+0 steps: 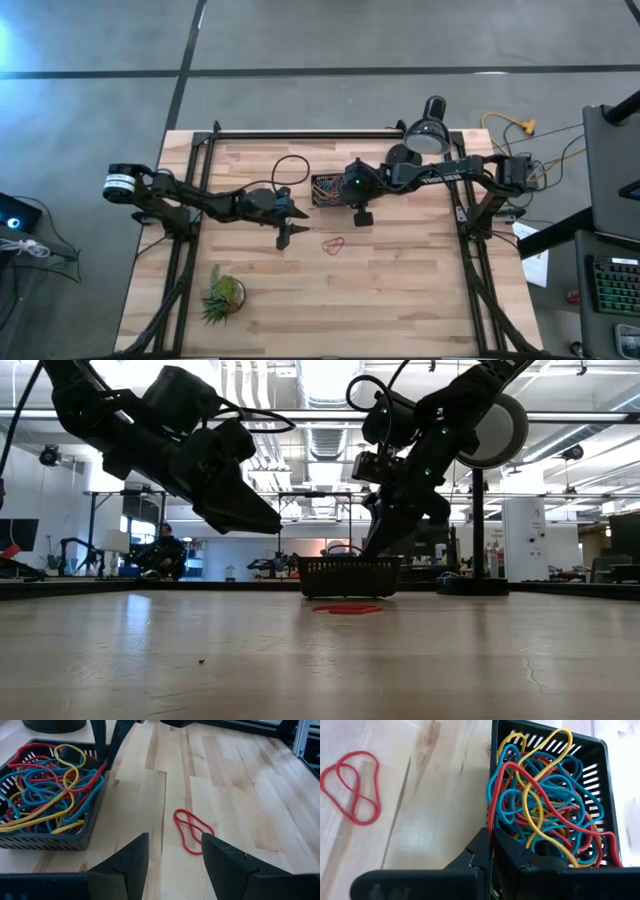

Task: Pick and place rubber bands into bin
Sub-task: Adjust the basket

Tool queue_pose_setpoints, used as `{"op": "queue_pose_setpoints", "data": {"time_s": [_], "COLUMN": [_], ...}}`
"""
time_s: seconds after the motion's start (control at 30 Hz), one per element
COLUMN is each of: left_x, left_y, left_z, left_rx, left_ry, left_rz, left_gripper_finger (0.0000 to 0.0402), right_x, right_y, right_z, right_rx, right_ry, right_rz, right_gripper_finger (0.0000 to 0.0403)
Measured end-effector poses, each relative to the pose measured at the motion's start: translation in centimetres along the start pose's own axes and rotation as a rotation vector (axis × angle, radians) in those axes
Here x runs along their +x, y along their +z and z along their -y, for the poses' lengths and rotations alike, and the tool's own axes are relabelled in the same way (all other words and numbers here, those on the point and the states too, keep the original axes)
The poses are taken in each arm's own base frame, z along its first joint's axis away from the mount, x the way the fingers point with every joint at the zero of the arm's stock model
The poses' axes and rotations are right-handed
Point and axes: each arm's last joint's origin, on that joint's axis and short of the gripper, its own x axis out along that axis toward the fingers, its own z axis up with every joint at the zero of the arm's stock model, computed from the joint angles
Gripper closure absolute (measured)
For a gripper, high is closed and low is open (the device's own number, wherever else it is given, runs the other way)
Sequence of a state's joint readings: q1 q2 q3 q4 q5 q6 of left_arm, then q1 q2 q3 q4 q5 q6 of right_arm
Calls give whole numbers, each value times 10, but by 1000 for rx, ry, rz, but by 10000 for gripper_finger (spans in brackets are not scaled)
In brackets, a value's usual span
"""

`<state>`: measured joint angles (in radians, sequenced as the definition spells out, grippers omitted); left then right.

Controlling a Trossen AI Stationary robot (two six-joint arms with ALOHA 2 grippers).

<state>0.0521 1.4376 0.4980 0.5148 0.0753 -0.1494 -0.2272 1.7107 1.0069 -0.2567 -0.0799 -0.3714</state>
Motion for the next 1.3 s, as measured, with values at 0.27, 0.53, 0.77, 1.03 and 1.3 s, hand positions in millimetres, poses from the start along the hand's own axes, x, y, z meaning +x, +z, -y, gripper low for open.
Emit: {"op": "queue_pose_setpoints", "data": {"time_s": [0.27,0.53,0.77,1.03,1.3], "left_x": [0,0,0,0,0], "left_y": [0,0,0,0,0], "left_z": [0,0,0,0,0], "left_rx": [0,0,0,0,-1], "left_ry": [0,0,0,0,0], "left_rz": [0,0,0,0,0], "left_gripper_finger": [237,237,237,237,237], "right_x": [0,0,0,0,7], "right_y": [0,0,0,0,1], "right_z": [0,0,0,-1,0], "right_rx": [12,25,25,27,31], "right_ry": [11,10,7,25,24], "right_rz": [3,3,3,12,31], "right_gripper_finger": [389,352,346,358,340]}}
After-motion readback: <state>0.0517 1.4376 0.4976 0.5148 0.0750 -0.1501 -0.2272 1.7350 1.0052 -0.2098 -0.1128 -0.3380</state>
